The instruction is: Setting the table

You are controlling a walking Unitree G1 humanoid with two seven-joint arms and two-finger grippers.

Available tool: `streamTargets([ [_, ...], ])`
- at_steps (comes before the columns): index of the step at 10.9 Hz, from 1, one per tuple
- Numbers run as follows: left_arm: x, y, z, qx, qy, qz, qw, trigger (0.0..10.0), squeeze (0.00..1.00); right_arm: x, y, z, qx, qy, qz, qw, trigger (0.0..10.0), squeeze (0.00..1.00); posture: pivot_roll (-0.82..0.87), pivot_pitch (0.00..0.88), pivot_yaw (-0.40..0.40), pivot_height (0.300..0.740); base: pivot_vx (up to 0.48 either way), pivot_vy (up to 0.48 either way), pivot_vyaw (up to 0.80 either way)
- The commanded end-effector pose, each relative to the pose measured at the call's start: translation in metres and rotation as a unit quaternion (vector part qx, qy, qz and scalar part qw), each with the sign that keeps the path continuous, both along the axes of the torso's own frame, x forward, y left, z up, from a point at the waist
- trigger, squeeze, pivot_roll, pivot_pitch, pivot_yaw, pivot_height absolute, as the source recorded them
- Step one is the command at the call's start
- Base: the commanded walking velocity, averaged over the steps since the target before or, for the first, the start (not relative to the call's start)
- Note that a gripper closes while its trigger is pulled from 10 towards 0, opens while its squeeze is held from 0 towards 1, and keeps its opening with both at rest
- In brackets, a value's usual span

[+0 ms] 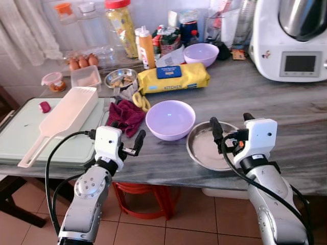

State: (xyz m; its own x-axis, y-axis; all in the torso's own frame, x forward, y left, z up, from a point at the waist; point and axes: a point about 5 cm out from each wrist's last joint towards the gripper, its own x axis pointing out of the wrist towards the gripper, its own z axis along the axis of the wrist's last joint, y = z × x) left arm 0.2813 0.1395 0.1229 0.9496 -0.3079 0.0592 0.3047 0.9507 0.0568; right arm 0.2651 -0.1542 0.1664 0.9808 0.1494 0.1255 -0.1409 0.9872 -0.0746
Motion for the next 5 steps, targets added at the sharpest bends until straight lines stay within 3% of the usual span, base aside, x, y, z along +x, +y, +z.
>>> streamTargets([
  [1,0.0009,-0.0001,0.0043,0.009,-0.005,0.001,1.0,10.0,0.0,0.0022,0.0025,-0.0001,0.007,0.0,0.005,1.0,10.0,0.0,-0.13,0.052,0.132,0.74,-0.345,0.0,0.0],
  [5,0.0007,-0.0001,0.0034,0.014,-0.003,0.003,1.0,10.0,0.0,0.0022,0.0026,-0.0015,0.01,0.001,0.004,1.0,10.0,0.0,-0.14,0.056,0.133,0.74,-0.366,0.0,0.0],
])
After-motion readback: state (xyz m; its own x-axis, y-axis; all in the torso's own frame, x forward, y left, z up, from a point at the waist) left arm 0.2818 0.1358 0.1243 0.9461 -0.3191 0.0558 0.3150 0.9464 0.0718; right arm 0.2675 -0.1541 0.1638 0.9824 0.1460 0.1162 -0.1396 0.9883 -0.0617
